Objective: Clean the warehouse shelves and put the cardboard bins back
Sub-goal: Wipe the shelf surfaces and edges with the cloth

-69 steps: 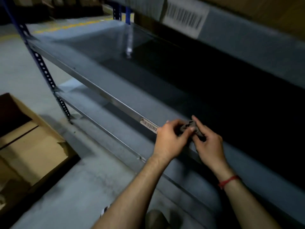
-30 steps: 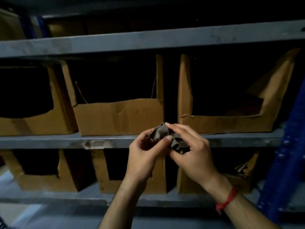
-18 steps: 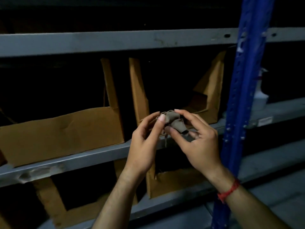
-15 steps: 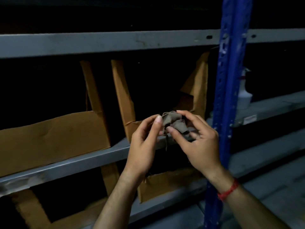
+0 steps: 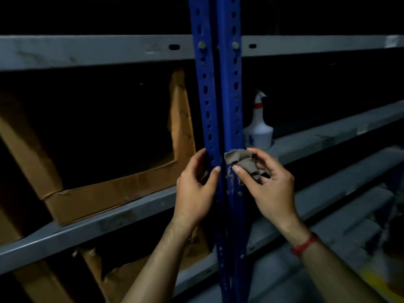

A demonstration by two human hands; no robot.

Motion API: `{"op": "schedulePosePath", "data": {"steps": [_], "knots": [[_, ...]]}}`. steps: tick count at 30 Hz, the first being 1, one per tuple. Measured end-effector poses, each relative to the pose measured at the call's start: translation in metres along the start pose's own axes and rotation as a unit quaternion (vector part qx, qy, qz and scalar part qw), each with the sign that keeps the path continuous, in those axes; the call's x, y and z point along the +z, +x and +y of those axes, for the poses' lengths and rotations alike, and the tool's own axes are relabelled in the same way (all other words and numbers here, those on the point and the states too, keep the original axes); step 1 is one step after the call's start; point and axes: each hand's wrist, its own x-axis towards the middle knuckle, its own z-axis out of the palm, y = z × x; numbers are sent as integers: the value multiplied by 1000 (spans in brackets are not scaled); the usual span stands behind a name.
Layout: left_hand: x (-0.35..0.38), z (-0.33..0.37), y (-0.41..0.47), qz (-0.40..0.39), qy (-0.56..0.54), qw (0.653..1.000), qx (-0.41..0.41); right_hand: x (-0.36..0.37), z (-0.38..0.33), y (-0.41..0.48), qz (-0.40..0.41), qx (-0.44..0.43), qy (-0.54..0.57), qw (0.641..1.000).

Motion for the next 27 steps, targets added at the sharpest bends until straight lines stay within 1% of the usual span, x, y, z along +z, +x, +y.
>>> {"op": "schedulePosePath", "data": {"steps": [3,7,9,11,14,16,19,23,27], "knots": [[25,-10,10,19,25,1000,5,-26,29,21,7,9,-15,1000],[41,-23,16,46,88,995,16,-42,60,51,3,13,-66,998],[43,-24,20,66,99,993,9,-41,74,69,-19,8,-90,996],[44,-24,24,75,116,990,-5,-37,86,86,-43,-2,-139,989],[44,-22,26,76,130,988,-21,-28,95,109,-75,-23,-233,969],[44,-22,25,71,124,989,-30,-22,96,120,-111,-21,-277,954],[45,-21,25,74,131,988,-33,-16,98,130,-144,2,-292,945],[45,-22,25,70,134,988,-32,-14,98,133,-125,4,-308,943],[45,-20,24,62,136,988,-33,-19,98,122,-134,-13,-303,943]]}}
